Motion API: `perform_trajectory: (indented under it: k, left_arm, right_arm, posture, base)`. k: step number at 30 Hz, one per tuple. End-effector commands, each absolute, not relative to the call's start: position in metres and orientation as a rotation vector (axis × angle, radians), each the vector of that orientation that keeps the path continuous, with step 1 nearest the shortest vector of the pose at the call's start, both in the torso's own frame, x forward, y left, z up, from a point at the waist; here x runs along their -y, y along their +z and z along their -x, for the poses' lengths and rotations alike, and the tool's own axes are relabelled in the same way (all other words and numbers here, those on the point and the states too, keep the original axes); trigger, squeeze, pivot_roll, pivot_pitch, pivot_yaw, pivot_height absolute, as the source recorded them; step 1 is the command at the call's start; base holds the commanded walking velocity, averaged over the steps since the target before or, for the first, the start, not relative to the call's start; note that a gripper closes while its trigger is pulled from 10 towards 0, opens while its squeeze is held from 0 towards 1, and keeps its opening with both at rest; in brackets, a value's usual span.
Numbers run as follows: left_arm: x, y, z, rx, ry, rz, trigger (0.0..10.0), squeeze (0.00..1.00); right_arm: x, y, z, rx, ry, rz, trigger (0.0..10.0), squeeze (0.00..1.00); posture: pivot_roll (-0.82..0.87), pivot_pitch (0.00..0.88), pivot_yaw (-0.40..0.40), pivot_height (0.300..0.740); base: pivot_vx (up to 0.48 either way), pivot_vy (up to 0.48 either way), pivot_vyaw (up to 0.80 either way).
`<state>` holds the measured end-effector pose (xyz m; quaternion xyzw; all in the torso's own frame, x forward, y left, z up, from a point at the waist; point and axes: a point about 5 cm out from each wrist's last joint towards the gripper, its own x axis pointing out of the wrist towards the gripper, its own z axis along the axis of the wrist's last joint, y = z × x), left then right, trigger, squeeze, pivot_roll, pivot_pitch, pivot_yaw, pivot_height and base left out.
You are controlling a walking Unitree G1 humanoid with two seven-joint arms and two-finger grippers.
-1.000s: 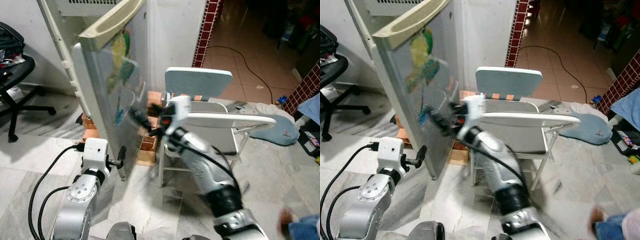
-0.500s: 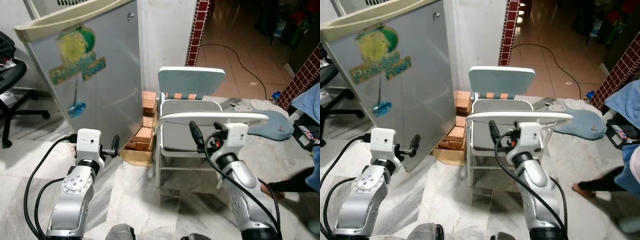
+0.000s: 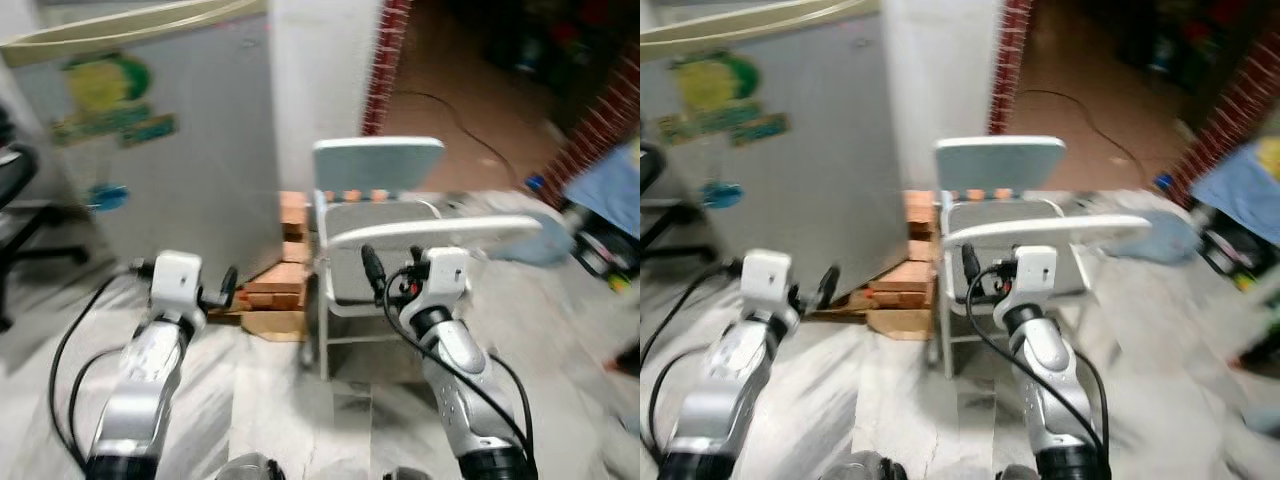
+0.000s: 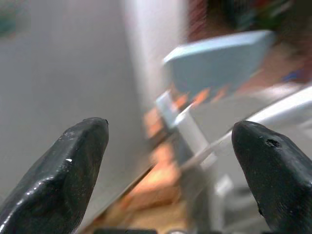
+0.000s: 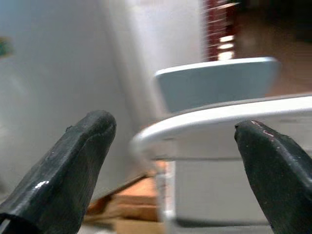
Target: Restocking fridge
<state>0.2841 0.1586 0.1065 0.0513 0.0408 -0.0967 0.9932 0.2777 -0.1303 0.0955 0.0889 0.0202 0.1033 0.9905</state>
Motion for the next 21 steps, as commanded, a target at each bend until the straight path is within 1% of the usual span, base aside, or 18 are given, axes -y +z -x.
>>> perform_trajectory:
  k: [1, 3, 5, 7, 10, 16, 19, 21]
  left_arm:
    - [-0.151, 0.103, -0.283, -0.085, -0.237, -0.111, 10.0, 0.0]
    - [-0.148, 0.105, -0.283, -0.077, -0.244, -0.11, 10.0, 0.0]
    - [-0.148, 0.104, -0.275, -0.088, -0.27, -0.076, 10.0, 0.0]
    - [-0.149, 0.102, -0.271, -0.099, -0.278, -0.064, 10.0, 0.0]
    - [-0.158, 0.087, -0.26, -0.142, -0.253, -0.075, 10.0, 0.0]
    - [-0.163, 0.097, -0.266, -0.098, -0.2, -0.061, 10.0, 0.0]
    - [-0.165, 0.102, -0.266, -0.082, -0.184, -0.061, 10.0, 0.0]
    - [-0.167, 0.101, -0.262, -0.088, -0.179, -0.062, 10.0, 0.0]
  right_arm:
    - [0.135, 0.098, -0.282, -0.029, 0.183, -0.184, 10.0, 0.0]
    - [0.135, 0.098, -0.283, -0.033, 0.179, -0.195, 10.0, 0.0]
    - [0.134, 0.1, -0.282, -0.026, 0.18, -0.204, 10.0, 0.0]
    - [0.134, 0.1, -0.28, -0.021, 0.181, -0.21, 10.0, 0.0]
    - [0.137, 0.103, -0.275, 0.006, 0.154, -0.208, 10.0, 0.0]
    - [0.148, 0.105, -0.274, 0.002, 0.11, -0.177, 10.0, 0.0]
    - [0.149, 0.104, -0.275, -0.01, 0.116, -0.184, 10.0, 0.0]
    - [0.144, 0.108, -0.276, 0.008, 0.179, -0.156, 10.0, 0.0]
  posture:
    - [0.06, 0.0, 0.024, 0.74]
    - [0.07, 0.0, 0.022, 0.74]
    - [0.06, 0.026, 0.036, 0.74]
    - [0.06, 0.027, 0.039, 0.74]
    - [0.05, 0.03, 0.048, 0.74]
    - [0.07, 0.043, 0.022, 0.74]
    - [0.07, 0.048, 0.013, 0.74]
    - [0.08, 0.048, 0.01, 0.74]
  base:
    - [0.0, 0.48, -0.8]
    - [0.0, 0.48, -0.8]
    - [0.0, 0.48, -0.68]
    - [0.0, 0.48, -0.57]
    - [0.0, 0.48, 0.0]
    - [0.0, 0.48, 0.0]
    - [0.0, 0.48, 0.0]
    - [0.0, 0.48, 0.0]
